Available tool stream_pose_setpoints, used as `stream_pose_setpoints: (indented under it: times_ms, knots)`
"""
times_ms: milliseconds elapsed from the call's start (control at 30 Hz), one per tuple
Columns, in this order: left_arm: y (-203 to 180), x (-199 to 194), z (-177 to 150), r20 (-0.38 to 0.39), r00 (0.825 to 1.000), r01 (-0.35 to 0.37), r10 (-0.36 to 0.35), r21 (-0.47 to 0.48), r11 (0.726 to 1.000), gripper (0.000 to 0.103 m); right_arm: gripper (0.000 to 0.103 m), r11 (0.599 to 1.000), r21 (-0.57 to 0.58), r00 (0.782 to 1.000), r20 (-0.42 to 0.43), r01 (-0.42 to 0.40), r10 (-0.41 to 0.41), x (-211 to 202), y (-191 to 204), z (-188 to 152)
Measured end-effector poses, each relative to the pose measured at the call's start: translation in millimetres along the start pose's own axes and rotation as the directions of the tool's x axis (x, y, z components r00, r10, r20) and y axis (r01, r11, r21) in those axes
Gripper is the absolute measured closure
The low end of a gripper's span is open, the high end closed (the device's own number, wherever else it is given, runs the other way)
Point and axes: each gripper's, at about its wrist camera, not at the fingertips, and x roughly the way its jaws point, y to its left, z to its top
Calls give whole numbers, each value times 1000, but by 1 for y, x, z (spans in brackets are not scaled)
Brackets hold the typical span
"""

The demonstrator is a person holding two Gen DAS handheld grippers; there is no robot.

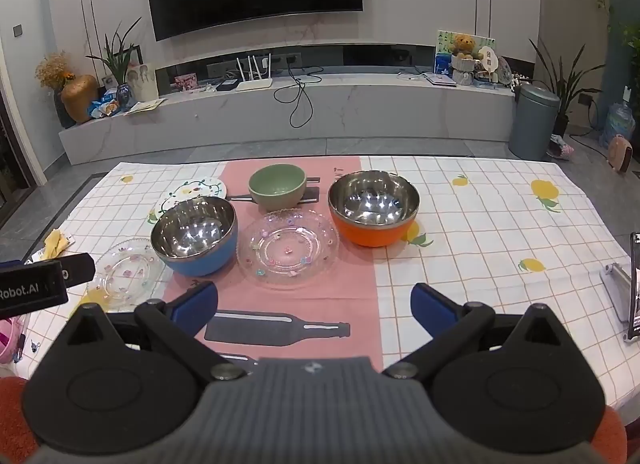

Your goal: Organize plates and bowls

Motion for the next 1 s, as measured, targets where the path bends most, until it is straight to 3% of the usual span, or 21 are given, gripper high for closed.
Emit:
stream_pose_setpoints:
  times_ms: [700,1000]
  knots:
    - [-5,-1,-4,20,999,28,-28,13,1000,0,3,1000,-7,1000,7,7,-7,0,2,-2]
    - [-5,0,-5,3,1000,30,-30,-4,1000,6,3,1000,-10,1000,11,9,-8,-1,3,0]
